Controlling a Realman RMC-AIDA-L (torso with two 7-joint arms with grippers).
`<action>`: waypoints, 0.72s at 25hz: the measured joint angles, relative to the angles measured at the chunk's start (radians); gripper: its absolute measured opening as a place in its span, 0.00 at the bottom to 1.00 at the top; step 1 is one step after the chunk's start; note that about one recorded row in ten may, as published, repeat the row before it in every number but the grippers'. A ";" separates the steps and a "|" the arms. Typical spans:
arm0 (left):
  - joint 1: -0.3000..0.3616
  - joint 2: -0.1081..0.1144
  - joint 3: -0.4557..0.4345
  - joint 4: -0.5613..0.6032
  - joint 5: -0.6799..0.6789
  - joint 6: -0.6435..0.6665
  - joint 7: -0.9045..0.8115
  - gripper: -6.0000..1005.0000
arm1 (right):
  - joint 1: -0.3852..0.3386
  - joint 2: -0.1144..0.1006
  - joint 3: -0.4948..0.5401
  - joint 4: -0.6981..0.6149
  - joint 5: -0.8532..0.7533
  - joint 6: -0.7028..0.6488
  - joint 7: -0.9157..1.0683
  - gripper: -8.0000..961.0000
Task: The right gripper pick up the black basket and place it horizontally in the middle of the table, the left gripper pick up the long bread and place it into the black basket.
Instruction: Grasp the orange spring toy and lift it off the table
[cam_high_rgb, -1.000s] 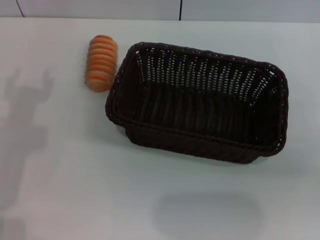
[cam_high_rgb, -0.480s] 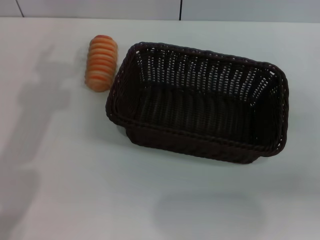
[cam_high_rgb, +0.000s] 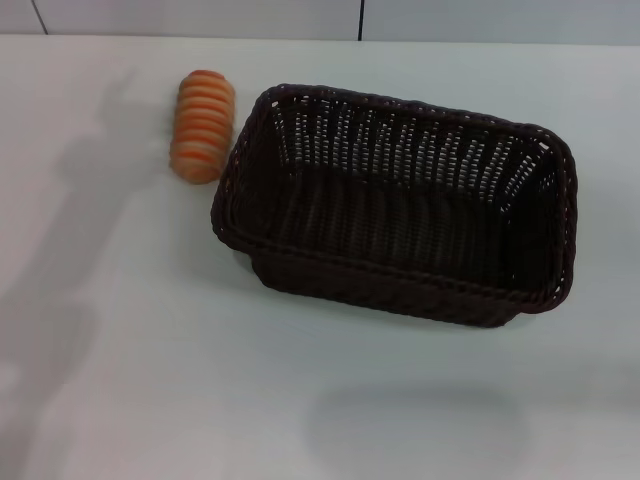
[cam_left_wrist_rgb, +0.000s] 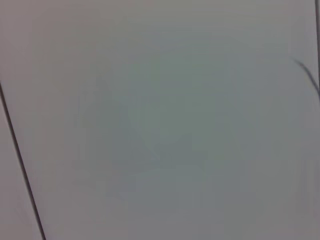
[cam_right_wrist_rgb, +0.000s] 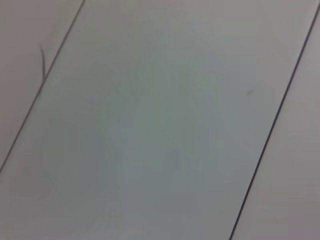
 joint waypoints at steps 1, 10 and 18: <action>-0.022 0.001 -0.018 0.000 0.002 0.032 -0.009 0.73 | 0.001 0.000 -0.001 -0.007 0.004 -0.001 0.001 0.62; -0.379 -0.001 -0.236 -0.133 0.110 0.500 -0.041 0.73 | 0.014 -0.001 -0.015 -0.050 0.010 0.004 0.002 0.62; -0.568 -0.005 -0.267 -0.357 0.210 0.556 -0.042 0.73 | 0.004 -0.005 -0.024 -0.051 -0.039 0.005 0.004 0.62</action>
